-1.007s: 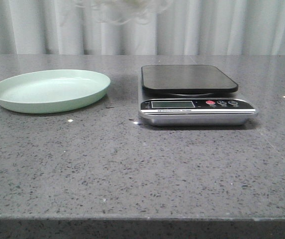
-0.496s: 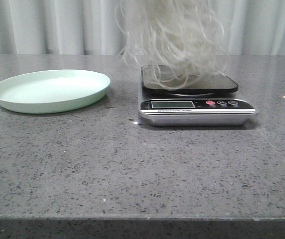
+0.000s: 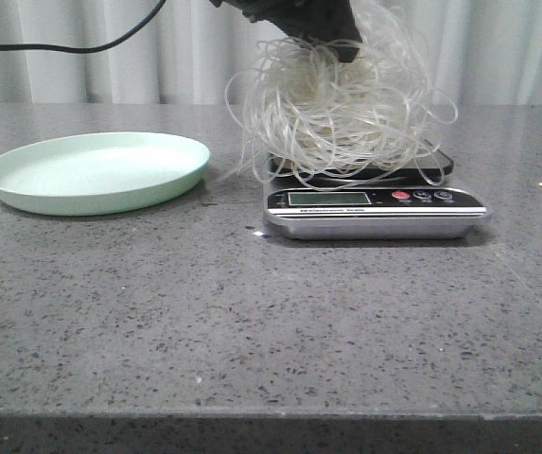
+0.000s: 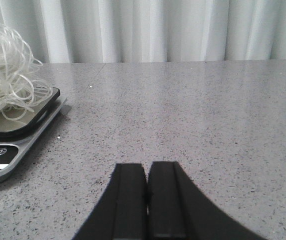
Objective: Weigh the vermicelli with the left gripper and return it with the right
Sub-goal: 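Carry the vermicelli over the scale and lower it onto the pan, then open the left gripper and withdraw it from the scale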
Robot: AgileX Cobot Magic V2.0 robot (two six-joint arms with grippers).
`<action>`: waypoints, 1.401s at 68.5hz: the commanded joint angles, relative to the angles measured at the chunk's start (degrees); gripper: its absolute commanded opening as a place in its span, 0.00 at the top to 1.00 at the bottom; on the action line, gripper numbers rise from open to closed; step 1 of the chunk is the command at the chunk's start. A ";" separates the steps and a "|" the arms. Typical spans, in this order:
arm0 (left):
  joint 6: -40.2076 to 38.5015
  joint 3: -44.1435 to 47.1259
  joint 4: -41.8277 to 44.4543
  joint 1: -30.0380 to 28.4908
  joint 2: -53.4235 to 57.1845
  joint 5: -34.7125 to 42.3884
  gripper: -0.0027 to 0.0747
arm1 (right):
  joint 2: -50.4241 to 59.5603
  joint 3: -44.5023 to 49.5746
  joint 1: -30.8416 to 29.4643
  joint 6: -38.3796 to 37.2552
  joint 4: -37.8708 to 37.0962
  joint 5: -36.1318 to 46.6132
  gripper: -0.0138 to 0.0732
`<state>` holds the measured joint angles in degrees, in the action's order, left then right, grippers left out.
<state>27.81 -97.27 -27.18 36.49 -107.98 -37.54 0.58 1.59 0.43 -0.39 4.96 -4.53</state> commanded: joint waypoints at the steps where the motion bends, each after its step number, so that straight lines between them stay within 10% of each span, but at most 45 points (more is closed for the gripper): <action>1: -0.11 -1.85 -1.96 0.60 2.59 1.44 0.77 | 0.95 -0.44 -0.11 0.39 -0.49 4.53 0.67; 33: -0.11 -1.85 -1.85 0.50 3.50 -0.41 0.30 | 0.95 -0.44 -0.11 0.39 -0.49 4.53 0.67; 74: -12.72 -0.86 12.90 -5.00 15.36 -7.70 0.30 | 0.95 -0.44 -0.11 0.39 -0.49 4.53 0.67; 96: -14.12 15.22 13.96 -13.88 28.70 -1.54 0.38 | 0.95 -0.44 -0.11 0.39 -0.49 4.53 0.67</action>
<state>14.41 -85.43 -12.52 24.36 -85.61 -45.37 0.58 1.59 0.43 -0.39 4.96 -4.53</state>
